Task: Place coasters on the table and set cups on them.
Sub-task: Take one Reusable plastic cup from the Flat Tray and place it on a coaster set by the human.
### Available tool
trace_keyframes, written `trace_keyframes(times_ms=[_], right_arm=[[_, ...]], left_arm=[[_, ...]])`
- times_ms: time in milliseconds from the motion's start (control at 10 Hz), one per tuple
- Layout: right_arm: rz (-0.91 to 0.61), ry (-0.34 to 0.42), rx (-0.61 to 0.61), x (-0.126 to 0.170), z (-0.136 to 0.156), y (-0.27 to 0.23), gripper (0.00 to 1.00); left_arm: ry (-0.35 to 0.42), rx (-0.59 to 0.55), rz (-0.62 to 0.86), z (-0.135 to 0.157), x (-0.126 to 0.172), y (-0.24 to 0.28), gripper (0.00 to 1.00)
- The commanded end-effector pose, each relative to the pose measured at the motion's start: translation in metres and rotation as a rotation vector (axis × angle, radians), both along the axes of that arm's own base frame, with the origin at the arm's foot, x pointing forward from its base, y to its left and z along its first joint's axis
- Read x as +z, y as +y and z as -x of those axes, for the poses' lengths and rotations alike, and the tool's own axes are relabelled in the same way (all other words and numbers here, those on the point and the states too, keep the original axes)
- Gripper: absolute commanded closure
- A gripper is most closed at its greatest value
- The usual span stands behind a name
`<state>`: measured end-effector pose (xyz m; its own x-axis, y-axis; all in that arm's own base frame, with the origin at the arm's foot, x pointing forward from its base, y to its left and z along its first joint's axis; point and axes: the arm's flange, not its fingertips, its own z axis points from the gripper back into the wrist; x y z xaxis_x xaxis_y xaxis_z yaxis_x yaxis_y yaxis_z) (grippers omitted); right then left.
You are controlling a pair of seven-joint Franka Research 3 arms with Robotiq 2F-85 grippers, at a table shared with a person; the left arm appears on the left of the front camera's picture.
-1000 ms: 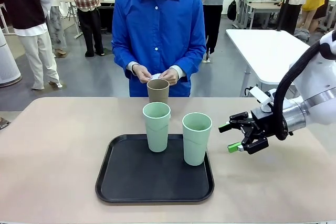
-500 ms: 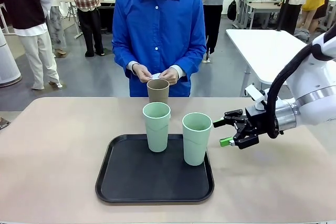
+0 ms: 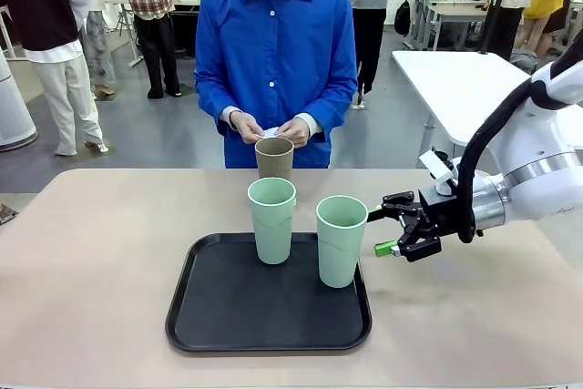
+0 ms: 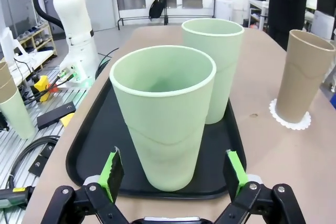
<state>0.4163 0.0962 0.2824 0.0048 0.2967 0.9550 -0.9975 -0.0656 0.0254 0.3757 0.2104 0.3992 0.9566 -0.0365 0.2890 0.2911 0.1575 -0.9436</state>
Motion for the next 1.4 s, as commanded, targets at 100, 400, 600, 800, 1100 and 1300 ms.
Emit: trace_keyframes(times_ms=[100,400,600,800,1100,1300], right_arm=[[-0.024,-0.019,0.002,-0.018,-0.009,0.016,0.0],[-0.025,-0.014,0.013,-0.02,-0.01,0.022,0.0],[-0.027,-0.02,0.025,-0.024,-0.01,0.026,0.0],[-0.025,-0.015,0.036,-0.028,-0.012,0.034,0.0],[-0.03,-0.015,0.045,-0.032,-0.015,0.04,0.0],[-0.031,-0.01,0.053,-0.034,-0.017,0.045,0.0]], left_arm=[[-0.007,0.001,0.003,0.0,0.002,0.002,0.0],[-0.007,0.001,0.003,0.0,0.002,0.002,0.0],[-0.007,0.001,0.003,0.0,0.002,0.002,0.0],[-0.007,0.001,0.003,0.0,0.002,0.002,0.0],[-0.007,0.001,0.003,0.0,0.002,0.002,0.0],[-0.007,0.001,0.003,0.0,0.002,0.002,0.0]])
